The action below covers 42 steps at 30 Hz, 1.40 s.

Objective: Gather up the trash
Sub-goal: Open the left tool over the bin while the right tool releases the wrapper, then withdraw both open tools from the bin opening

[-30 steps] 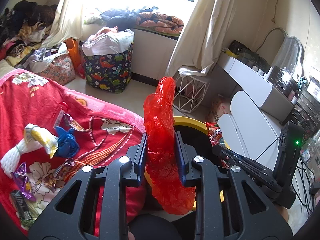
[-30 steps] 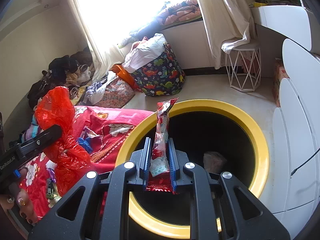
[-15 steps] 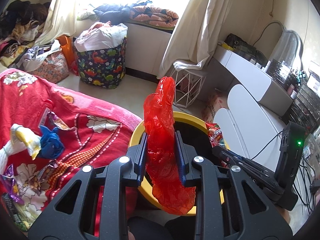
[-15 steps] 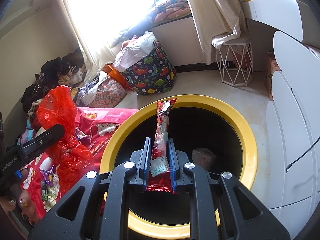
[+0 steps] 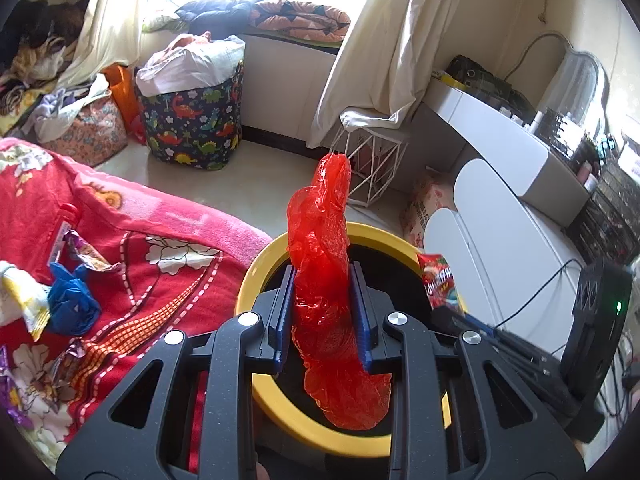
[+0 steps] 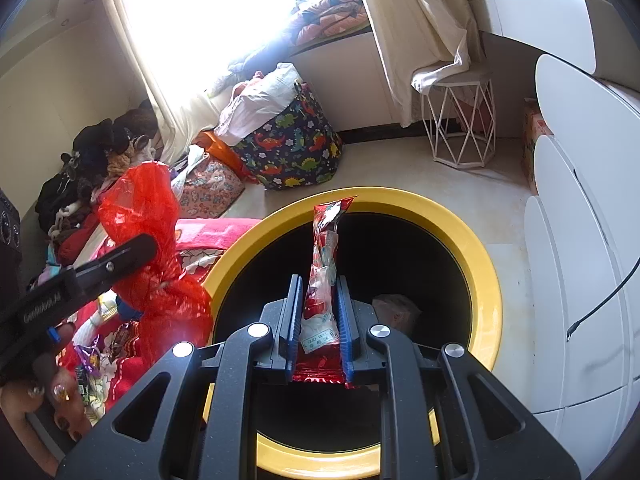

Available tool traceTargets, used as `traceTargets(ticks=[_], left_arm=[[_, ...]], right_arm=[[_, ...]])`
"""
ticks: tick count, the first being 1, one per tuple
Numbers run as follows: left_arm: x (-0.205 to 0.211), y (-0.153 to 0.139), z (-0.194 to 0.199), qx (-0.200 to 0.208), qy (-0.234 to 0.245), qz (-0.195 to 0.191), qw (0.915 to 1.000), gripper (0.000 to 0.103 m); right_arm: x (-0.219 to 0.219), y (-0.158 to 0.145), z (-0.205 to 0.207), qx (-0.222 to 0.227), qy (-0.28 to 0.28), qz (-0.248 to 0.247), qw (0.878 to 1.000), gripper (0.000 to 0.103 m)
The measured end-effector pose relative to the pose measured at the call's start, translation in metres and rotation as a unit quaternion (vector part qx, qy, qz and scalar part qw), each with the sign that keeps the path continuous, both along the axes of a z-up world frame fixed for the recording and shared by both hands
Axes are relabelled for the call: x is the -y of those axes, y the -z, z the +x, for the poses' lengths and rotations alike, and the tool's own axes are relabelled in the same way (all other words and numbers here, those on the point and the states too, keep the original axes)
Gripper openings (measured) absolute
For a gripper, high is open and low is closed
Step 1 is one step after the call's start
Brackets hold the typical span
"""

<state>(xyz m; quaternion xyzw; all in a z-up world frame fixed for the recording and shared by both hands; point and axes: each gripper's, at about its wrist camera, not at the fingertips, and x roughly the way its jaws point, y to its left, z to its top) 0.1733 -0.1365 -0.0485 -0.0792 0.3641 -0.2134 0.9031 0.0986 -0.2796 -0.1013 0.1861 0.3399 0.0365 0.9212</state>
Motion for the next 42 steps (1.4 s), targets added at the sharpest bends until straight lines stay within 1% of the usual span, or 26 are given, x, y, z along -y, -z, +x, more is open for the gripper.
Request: traceTargets(ticks=[5,7,8,9,10,11,12,13,14,16,21,23,25,27,29,38,42], left_arm=[[0.001,-0.001,0.006,-0.006,0.002,-0.008,0.9999,0.021],[0.000,-0.002,0.007,-0.006,-0.001,-0.012,0.9999,0.026],[-0.002,-0.002,0.007,-0.007,0.000,-0.017,0.9998,0.028],[-0.005,-0.002,0.006,-0.007,-0.001,-0.022,0.9997,0.034],[-0.007,-0.003,0.005,-0.007,-0.004,-0.025,0.9997,0.046],[-0.010,-0.004,0.004,-0.006,-0.009,-0.028,0.9996,0.054],[-0.014,-0.004,0.003,-0.007,-0.013,-0.034,0.9993,0.065],[-0.018,-0.005,0.002,-0.007,-0.016,-0.039,0.9991,0.069],[-0.021,-0.006,0.000,-0.006,-0.020,-0.040,0.9990,0.072],[-0.028,-0.008,-0.004,-0.001,-0.031,-0.038,0.9988,0.086],[-0.043,-0.011,-0.019,0.010,-0.045,-0.031,0.9985,0.092],[-0.048,-0.014,-0.024,0.016,-0.049,-0.028,0.9983,0.092],[-0.051,-0.016,-0.028,0.022,-0.053,-0.022,0.9981,0.092],[-0.055,-0.019,-0.032,0.029,-0.056,-0.019,0.9978,0.092],[-0.060,-0.023,-0.037,0.036,-0.062,-0.015,0.9973,0.092],[-0.080,-0.034,-0.048,0.062,-0.087,0.000,0.9943,0.092],[-0.091,-0.037,-0.053,0.071,-0.099,0.006,0.9926,0.092]], right_arm=[[0.001,0.002,0.000,-0.004,0.008,-0.001,1.000,0.018],[0.002,0.001,0.000,-0.006,0.010,-0.001,1.000,0.023],[0.002,0.001,-0.001,-0.007,0.013,-0.003,1.000,0.030],[0.003,0.001,-0.001,-0.006,0.016,-0.003,1.000,0.036],[0.004,0.001,-0.003,-0.005,0.019,-0.001,1.000,0.038],[0.006,0.001,-0.003,-0.005,0.023,-0.001,1.000,0.042],[0.007,0.001,-0.003,-0.005,0.027,-0.003,1.000,0.043],[0.008,0.001,-0.003,-0.006,0.029,-0.003,1.000,0.043],[0.009,0.001,-0.003,-0.007,0.031,-0.001,0.999,0.044],[0.010,0.001,-0.005,-0.006,0.033,-0.003,0.999,0.046],[0.003,-0.006,-0.008,0.003,0.028,-0.012,1.000,0.051],[0.001,-0.009,-0.009,0.008,0.025,-0.014,1.000,0.053],[-0.003,-0.013,-0.011,0.013,0.022,-0.015,1.000,0.056],[-0.005,-0.017,-0.012,0.018,0.019,-0.014,1.000,0.063],[-0.007,-0.021,-0.015,0.025,0.019,-0.011,0.999,0.067],[-0.023,-0.030,-0.018,0.035,0.009,-0.020,0.999,0.070],[-0.034,-0.034,-0.018,0.041,0.005,-0.035,0.999,0.072]])
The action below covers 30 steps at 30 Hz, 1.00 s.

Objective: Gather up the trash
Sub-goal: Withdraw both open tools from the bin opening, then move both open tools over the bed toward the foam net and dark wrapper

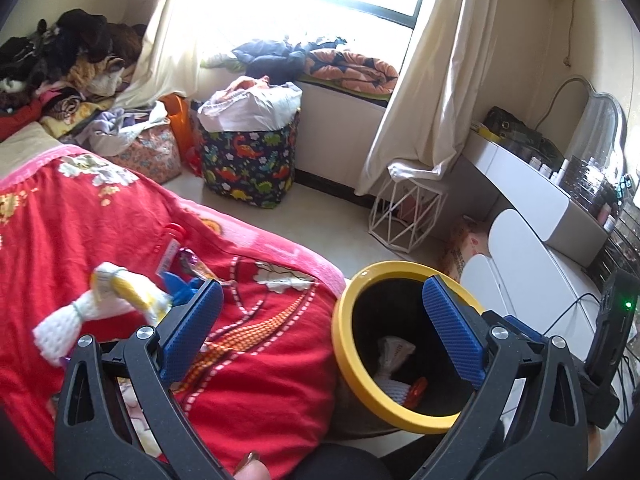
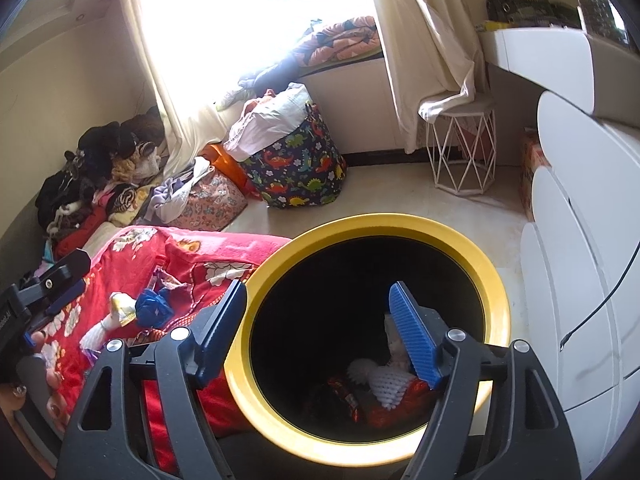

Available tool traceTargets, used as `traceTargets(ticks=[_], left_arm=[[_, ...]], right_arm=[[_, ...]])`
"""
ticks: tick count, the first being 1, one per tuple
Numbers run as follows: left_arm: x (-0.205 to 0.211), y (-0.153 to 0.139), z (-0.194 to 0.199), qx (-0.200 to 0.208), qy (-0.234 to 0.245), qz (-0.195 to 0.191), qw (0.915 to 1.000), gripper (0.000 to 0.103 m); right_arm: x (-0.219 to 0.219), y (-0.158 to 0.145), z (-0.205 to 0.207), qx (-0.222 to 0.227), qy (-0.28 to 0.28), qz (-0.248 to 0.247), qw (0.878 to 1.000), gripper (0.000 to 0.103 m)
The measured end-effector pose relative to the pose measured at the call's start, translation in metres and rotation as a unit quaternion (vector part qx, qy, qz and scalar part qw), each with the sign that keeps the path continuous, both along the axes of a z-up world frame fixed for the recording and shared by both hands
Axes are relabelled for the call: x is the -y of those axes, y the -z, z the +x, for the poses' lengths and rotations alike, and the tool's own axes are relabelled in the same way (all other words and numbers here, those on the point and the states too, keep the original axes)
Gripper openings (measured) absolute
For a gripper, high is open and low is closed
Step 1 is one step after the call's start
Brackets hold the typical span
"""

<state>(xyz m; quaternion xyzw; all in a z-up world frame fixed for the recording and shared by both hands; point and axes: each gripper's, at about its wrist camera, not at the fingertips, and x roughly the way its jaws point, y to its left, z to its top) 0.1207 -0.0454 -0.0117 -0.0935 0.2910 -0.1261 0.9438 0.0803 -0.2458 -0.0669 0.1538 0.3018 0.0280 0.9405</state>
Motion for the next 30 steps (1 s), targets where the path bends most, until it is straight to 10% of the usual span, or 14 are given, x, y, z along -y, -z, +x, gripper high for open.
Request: traceTargets(ticks=[30], left_arm=[[-0.106,0.000,-0.015,0.005,-0.111,-0.004,0.9937,0.092]], right_arm=[[-0.122,-0.014,0.008,0.017,-0.134,-0.030,0.990,0.073]])
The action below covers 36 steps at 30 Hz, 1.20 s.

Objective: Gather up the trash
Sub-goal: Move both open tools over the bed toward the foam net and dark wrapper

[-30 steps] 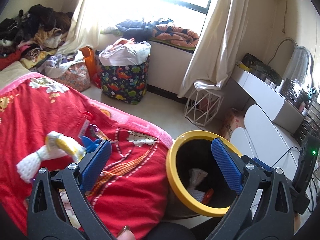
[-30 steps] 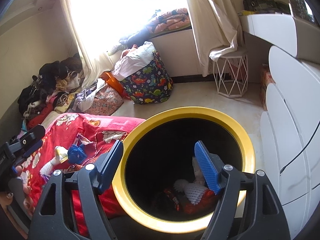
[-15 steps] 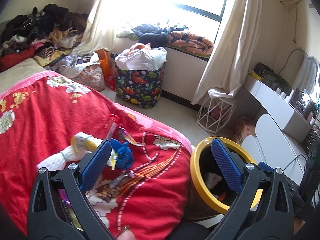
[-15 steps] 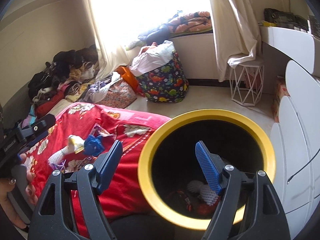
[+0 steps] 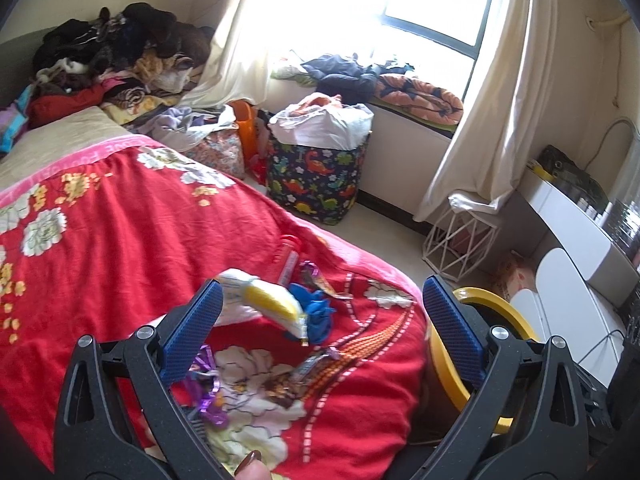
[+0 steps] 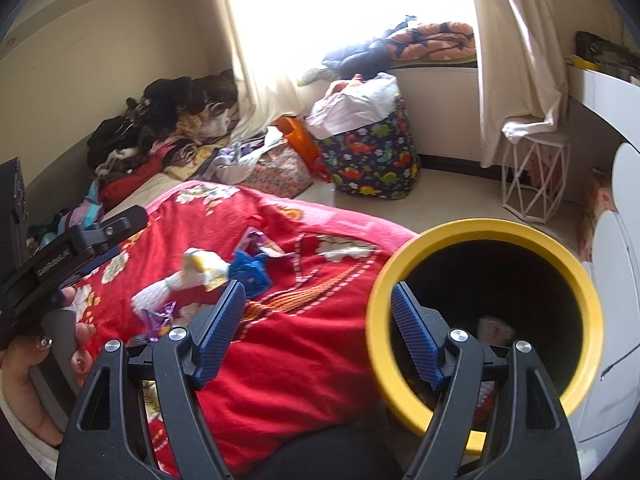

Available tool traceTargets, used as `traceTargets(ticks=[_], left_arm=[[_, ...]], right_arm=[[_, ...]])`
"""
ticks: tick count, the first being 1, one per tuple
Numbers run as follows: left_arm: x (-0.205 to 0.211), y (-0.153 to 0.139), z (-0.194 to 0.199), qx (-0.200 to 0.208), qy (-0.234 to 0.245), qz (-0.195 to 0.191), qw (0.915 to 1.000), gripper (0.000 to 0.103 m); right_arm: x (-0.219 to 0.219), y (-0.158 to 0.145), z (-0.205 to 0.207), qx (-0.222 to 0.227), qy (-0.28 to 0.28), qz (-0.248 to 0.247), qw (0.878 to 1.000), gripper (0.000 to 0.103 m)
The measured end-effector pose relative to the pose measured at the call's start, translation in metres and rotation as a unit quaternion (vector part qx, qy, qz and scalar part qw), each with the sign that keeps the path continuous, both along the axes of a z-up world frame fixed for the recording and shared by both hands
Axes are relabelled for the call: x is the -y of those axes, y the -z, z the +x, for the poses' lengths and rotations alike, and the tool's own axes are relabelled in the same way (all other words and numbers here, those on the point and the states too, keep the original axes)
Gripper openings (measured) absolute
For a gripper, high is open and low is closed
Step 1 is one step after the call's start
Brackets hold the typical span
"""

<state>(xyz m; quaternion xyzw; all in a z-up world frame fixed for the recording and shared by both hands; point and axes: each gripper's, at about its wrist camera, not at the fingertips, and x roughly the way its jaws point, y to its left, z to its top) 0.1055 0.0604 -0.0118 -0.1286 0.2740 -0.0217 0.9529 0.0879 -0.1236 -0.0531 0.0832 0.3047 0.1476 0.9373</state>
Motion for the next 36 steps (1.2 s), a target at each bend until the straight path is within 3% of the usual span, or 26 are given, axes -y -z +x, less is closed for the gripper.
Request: traceTargets(ticks=[18,31,36], left_arm=[[-0.078,0.007,-0.012,-0.010,-0.085,-0.018,0.9962,0.092],[-0.113,0.047,-0.013,-0.076,-0.093,-0.051,0.9915,0.092],[-0.118,0.064,-0.008,-0.099,-0.086,-0.078,0.9883,0.083]], right_arm=[[-0.067,0.012,0.018,-0.022,-0.059,-0.016,0.998,0.073],[-0.102,0.031,0.037,-0.045,-0.085,-0.031,0.995,0.073],[-0.111,0.042,0.045,-0.061,-0.091,-0.033,0.993,0.073]])
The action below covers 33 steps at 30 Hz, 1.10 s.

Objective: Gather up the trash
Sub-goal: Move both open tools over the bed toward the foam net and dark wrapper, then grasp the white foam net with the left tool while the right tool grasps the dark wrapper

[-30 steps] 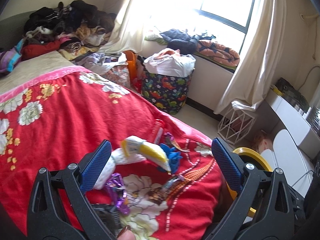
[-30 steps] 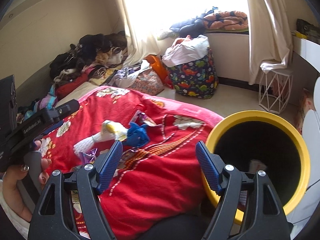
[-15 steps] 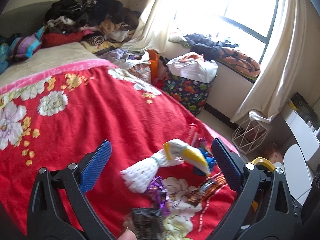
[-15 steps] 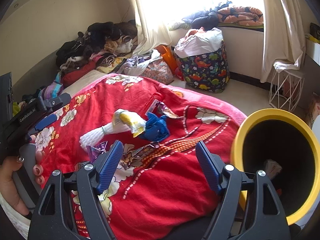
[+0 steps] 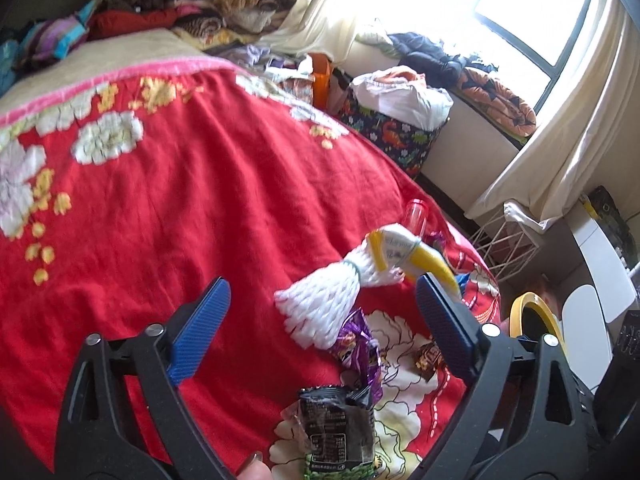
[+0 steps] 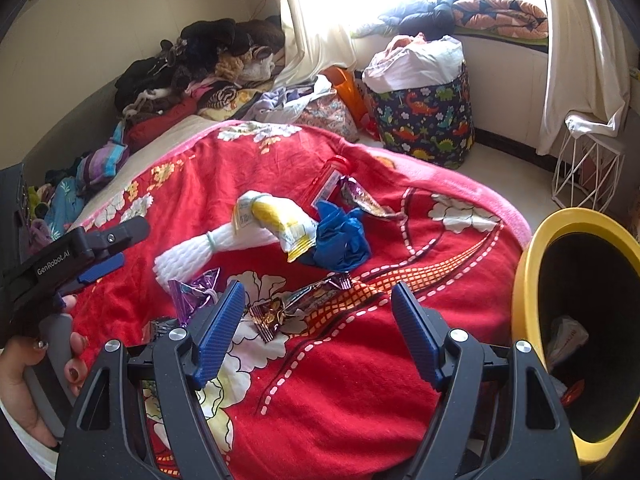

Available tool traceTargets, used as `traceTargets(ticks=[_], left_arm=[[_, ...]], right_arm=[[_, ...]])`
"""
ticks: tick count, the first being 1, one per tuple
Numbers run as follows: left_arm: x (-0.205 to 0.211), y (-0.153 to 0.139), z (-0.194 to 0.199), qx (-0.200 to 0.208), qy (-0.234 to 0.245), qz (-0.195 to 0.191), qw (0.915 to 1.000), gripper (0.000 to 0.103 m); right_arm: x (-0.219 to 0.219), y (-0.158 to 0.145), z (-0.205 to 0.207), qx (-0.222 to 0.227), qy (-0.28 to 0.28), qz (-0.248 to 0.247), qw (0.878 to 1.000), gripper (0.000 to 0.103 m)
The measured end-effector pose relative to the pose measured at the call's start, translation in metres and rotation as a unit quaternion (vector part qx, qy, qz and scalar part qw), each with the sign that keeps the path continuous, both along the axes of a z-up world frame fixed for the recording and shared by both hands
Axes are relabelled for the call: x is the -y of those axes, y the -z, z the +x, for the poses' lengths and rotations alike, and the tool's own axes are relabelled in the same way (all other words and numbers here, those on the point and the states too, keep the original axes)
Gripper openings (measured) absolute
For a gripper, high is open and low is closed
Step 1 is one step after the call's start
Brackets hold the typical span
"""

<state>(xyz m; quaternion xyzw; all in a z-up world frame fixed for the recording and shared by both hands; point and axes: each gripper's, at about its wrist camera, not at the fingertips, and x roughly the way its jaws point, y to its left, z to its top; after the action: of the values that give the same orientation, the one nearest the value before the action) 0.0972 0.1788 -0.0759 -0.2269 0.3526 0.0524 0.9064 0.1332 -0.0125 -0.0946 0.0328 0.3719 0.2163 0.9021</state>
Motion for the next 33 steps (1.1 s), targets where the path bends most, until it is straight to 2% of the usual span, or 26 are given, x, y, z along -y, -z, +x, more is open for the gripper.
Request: traceTargets(ticks=[8,9,13,16,18,19,24,33], left_arm=[[-0.002,0.020,0.005,-0.015,0.005,-0.038,0.9991,0.069],[-0.001,0.022,0.006,-0.017,0.006,-0.038,0.9991,0.064],[-0.001,0.028,0.008,-0.026,0.005,-0.044,0.9987,0.058],[0.000,0.031,0.009,-0.029,0.007,-0.045,0.9986,0.052],[0.002,0.031,0.010,-0.031,0.009,-0.041,0.9986,0.050],[0.002,0.032,0.011,-0.032,0.009,-0.041,0.9986,0.047],[0.003,0.033,0.012,-0.034,0.009,-0.040,0.9986,0.032],[0.010,0.024,0.009,-0.027,0.017,-0.026,0.9992,0.017]], right_arm=[[-0.009,0.024,0.018,-0.045,-0.003,0.009,0.999,0.072],[-0.010,0.026,0.020,-0.050,-0.002,0.011,0.999,0.072],[-0.012,0.036,0.030,-0.077,0.002,0.023,0.997,0.067],[-0.015,0.044,0.037,-0.087,0.003,0.024,0.996,0.057],[-0.016,0.048,0.040,-0.099,-0.001,0.030,0.995,0.036],[-0.016,0.049,0.041,-0.105,-0.005,0.034,0.994,0.031],[-0.013,0.048,0.032,-0.094,-0.016,0.041,0.995,0.022],[0.007,0.039,0.014,-0.077,-0.015,0.046,0.996,0.020]])
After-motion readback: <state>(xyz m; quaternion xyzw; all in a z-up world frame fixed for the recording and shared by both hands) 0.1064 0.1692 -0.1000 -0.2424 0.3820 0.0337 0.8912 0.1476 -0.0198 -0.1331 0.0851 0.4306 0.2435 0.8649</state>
